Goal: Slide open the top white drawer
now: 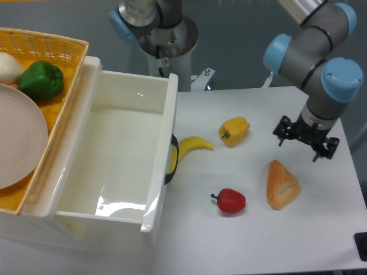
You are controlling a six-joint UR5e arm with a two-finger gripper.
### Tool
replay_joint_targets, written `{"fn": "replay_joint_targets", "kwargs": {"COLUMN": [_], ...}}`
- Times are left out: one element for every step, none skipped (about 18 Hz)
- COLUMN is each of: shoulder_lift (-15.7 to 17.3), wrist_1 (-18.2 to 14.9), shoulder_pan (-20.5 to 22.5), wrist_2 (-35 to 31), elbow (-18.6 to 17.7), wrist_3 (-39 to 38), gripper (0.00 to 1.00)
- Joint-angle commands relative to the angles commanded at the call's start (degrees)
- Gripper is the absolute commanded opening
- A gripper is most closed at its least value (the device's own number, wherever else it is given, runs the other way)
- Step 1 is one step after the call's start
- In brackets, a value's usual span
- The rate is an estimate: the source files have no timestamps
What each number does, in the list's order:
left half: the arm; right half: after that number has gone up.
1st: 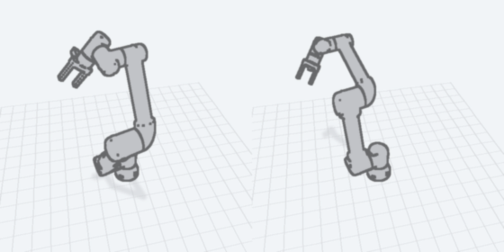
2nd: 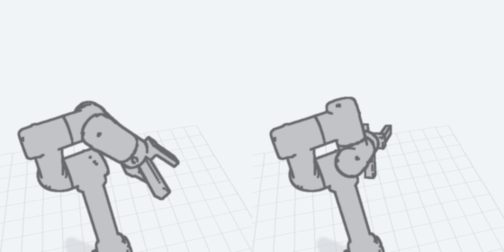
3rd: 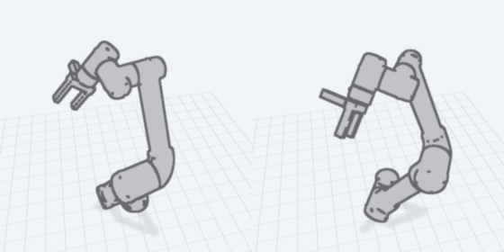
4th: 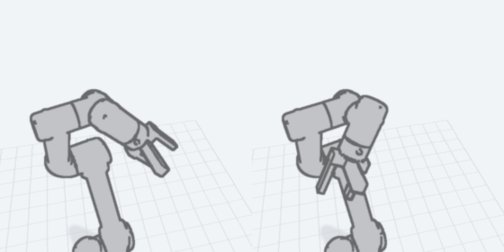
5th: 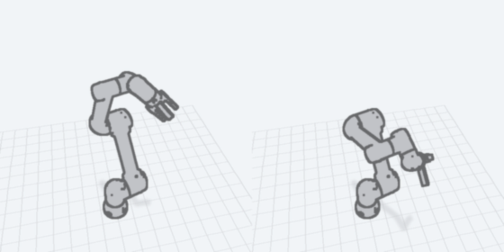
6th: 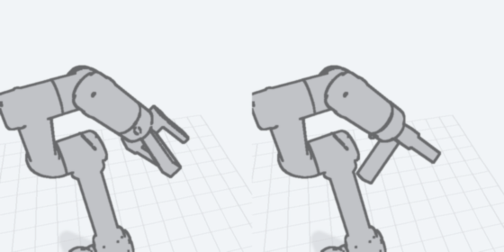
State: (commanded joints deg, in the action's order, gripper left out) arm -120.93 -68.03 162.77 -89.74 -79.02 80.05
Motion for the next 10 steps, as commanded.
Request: {"fn": "replay_joint_targets", "kwargs": {"shoulder_lift": [-0.2, -0.4, -0.4, -0.5, -0.9, -1.2, -1.4, -1.6, -1.8, -1.8], "wrist_1": [0.0, 0.0, -0.1, 0.0, 0.0, 0.0, 0.0, 0.0, 0.0, 0.0], "shoulder_pan": [0.6, 1.4, 2.2, 3.0, 3.4, 3.8, 4.0, 4.0, 4.0, 4.0], "wrist_2": [-0.2, -0.2, -0.2, -0.1, 0.0, 0.0, 0.0, 0.0, 0.0, 0.0], "elbow": [0.4, 0.4, 0.4, 0.5, 0.6, 0.9, 1.1, 1.1, 1.1, 1.1], "wrist_3": [3.5, 6.8, 9.1, 10.6, 11.8, 12.6, 13.1, 13.2, 13.4, 13.4], "gripper": [1.00, 1.00, 1.00, 1.00, 1.00, 1.00, 1.00, 1.00, 1.00, 1.00]}}
